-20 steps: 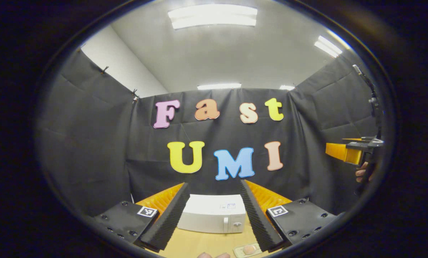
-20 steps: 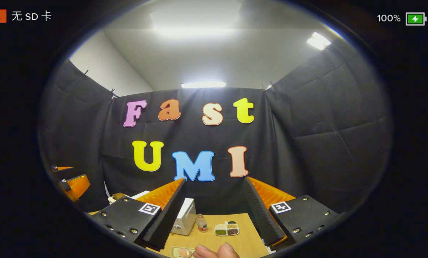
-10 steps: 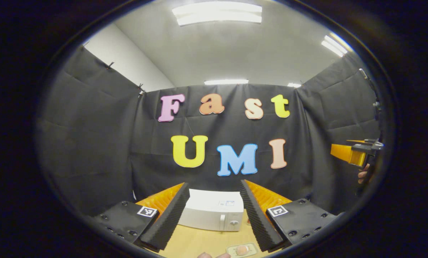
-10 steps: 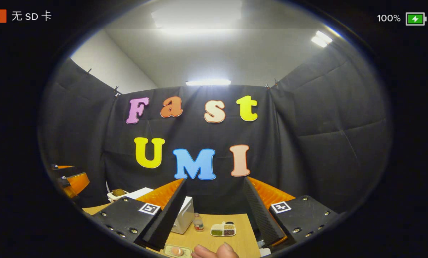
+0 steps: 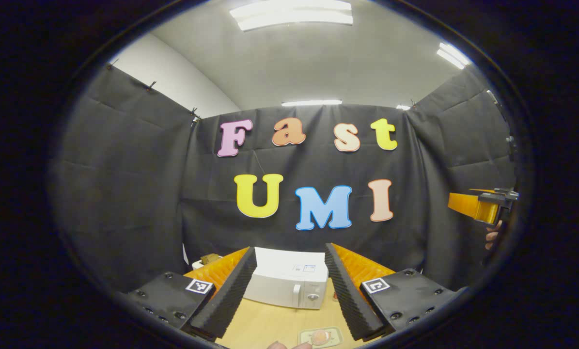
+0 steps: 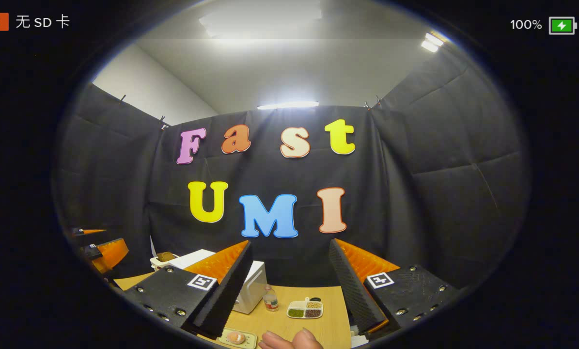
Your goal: Open the microwave oven with the left hand, put the food in, and close the microwave oven.
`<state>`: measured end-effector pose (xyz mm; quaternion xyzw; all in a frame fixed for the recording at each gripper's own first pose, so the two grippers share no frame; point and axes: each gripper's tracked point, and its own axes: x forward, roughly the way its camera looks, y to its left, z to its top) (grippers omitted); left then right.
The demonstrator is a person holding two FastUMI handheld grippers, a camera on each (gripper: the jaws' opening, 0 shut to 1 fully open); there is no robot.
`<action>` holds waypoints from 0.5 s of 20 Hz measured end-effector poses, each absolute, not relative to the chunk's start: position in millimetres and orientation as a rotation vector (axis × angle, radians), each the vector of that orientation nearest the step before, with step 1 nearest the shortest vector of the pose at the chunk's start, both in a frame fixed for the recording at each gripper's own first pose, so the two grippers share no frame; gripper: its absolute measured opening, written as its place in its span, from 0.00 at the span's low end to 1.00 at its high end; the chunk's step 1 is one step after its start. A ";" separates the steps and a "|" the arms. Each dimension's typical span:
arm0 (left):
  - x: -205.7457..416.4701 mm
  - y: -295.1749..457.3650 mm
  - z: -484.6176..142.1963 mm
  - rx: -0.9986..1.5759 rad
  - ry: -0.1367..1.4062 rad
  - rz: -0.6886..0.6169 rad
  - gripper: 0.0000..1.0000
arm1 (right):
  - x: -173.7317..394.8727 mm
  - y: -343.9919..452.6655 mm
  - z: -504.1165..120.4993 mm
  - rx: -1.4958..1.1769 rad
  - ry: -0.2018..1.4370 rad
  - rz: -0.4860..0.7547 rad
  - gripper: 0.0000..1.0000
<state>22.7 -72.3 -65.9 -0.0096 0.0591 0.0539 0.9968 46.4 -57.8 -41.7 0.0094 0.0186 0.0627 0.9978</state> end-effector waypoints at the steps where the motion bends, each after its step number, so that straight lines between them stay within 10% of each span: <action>1: 26.9 -69.8 -79.2 -0.017 0.138 0.105 0.93 | 49.6 -58.4 -41.6 0.023 0.034 0.115 0.96; 10: 88.8 -48.0 -184.9 -0.006 0.243 -0.031 0.93 | 80.3 -22.4 -55.0 -0.038 0.071 -0.030 0.96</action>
